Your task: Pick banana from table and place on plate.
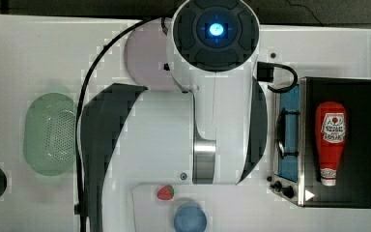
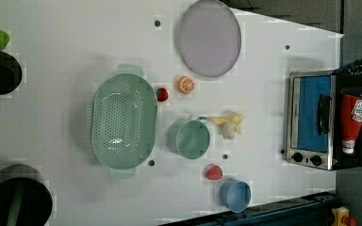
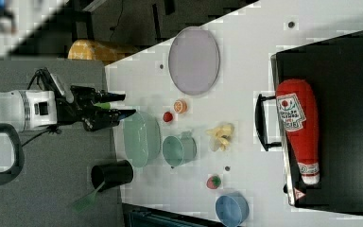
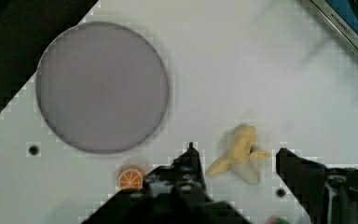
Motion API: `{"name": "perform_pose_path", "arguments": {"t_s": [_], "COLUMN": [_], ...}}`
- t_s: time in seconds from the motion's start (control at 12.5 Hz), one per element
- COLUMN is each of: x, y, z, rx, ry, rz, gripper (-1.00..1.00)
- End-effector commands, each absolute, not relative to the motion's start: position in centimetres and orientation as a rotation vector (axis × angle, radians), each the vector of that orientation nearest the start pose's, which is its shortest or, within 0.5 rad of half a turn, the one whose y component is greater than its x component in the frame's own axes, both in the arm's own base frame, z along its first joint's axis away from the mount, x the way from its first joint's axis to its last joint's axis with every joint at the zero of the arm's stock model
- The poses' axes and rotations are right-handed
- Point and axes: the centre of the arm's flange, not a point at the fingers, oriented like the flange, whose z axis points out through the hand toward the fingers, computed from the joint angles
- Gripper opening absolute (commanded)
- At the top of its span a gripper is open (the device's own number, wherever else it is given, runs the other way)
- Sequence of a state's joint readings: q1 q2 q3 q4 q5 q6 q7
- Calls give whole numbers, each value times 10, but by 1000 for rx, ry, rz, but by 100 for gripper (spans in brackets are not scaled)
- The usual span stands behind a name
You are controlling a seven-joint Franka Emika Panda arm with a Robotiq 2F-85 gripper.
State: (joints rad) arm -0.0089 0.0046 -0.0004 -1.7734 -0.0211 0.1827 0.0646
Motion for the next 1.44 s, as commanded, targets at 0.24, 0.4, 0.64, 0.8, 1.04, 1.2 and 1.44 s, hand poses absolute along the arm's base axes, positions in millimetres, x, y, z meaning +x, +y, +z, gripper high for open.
{"name": "perform_pose_path", "arguments": {"t_s": [0.24,0.4,0.64,0.8,1.04,1.2,1.44], "x": [362,369,396,416,446,462,479], "y": [-27,-27,-25,-24,-22,-21,-20], "z": [638,628,589,550,483,438,375], "rx": [-2775,-2780,-2793,-2805,-2820,-2823,-2824], "ry": [1523,1522,1518,1517,1509,1506,1495], "rz": [56,67,90,117,136,138,120], "gripper": [99,100,100,100,100,100,100]}}
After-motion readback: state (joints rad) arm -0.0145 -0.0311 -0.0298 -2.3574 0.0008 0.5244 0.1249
